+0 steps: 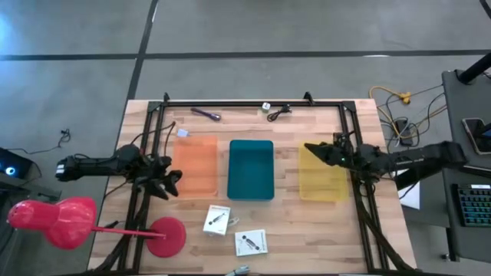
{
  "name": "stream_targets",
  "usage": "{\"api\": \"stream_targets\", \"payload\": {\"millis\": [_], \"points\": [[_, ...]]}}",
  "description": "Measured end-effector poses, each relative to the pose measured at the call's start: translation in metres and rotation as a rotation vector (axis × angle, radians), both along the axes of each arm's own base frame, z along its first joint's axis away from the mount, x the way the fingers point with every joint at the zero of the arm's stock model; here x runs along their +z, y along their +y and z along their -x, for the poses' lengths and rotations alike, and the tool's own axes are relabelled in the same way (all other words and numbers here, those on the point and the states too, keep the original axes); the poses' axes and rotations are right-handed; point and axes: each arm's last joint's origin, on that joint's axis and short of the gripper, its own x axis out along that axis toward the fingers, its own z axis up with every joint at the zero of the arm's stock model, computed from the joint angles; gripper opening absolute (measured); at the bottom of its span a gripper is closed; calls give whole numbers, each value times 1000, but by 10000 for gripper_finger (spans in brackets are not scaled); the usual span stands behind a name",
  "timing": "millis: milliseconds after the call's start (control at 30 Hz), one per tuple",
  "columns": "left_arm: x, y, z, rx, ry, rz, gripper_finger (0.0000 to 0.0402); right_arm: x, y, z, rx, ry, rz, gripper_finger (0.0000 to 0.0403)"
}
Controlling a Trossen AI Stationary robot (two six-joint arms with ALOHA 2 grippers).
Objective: Pick and place items into bin
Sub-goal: Put the black USB cable wire into the orange bin
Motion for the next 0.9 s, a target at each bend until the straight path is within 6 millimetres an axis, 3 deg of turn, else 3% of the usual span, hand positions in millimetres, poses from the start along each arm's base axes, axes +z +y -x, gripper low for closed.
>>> {"api": "stream_targets", "payload": {"millis": [167,267,367,433,600,733,900], "points": [[1,2,-2,106,-111,-102,183,37,1,-49,-31,125,199,166],[4,7,-5,321,-135,-88,183,62,1,-91,-65,171,283,166],[11,12,-5,504,-184,-49,183,85,-1,-128,-115,197,286,164],[16,14,-4,556,-223,-30,183,91,-5,-145,-121,306,246,159],[31,13,2,556,-384,12,183,80,-25,-157,-147,813,-41,155],[37,13,6,554,-462,32,183,88,-49,-165,-226,1019,-179,176],[37,14,6,576,-465,40,183,88,-112,-183,-306,1161,-198,225]]}}
